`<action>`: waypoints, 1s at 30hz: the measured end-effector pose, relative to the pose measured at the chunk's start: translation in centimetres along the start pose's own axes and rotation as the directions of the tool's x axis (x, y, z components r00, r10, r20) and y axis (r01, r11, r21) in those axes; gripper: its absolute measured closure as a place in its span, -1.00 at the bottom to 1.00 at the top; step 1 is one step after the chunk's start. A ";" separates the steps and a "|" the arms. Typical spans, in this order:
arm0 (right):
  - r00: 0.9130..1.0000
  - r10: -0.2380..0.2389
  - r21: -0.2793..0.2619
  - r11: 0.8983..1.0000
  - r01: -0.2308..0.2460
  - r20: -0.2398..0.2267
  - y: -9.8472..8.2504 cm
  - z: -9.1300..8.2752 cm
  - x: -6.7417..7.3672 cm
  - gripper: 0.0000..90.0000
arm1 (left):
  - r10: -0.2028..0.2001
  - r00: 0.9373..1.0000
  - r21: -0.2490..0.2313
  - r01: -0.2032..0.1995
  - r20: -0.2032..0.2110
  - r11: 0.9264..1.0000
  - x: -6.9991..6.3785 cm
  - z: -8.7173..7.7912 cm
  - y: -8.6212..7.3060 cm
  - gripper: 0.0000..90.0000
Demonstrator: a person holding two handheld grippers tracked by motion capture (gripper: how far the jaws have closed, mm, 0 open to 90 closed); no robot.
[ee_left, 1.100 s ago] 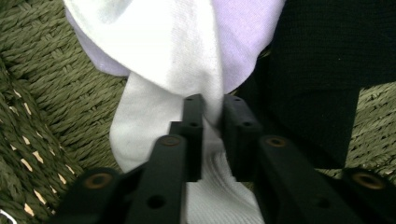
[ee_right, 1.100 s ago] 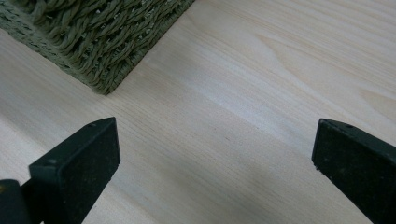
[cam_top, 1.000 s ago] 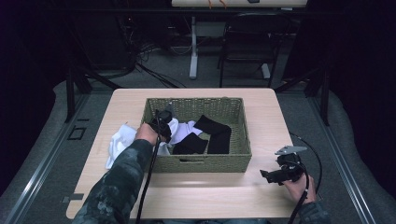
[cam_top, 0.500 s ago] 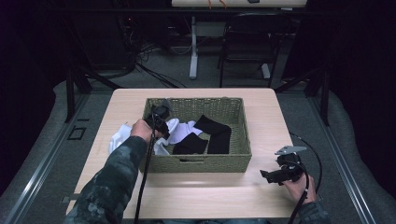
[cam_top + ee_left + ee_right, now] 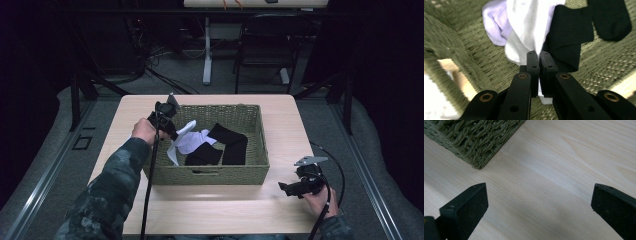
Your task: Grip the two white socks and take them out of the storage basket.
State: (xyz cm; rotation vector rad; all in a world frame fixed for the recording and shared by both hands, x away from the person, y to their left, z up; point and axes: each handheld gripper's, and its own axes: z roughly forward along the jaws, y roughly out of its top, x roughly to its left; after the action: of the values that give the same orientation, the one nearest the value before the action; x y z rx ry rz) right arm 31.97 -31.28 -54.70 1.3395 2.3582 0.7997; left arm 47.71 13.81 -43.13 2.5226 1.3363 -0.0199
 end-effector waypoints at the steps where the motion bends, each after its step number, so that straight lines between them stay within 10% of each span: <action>1: 1.000 0.003 0.003 1.000 -0.003 -0.002 0.0 0.0 0.0 -0.99 | 0.003 1.000 -0.004 -0.003 -0.005 1.000 0.0 -0.6 0.1 0.94; 30: 1.000 0.003 0.007 1.000 -0.003 -0.008 0.0 0.1 0.1 -0.99 | 0.043 0.998 -0.129 -0.050 -0.052 0.990 -1.1 -11.0 2.3 0.94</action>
State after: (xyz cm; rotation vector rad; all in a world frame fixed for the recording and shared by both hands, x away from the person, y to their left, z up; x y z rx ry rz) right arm 31.97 -31.15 -54.83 1.3452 2.3674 0.7999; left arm 47.66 14.56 -31.86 2.4581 1.2533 0.1359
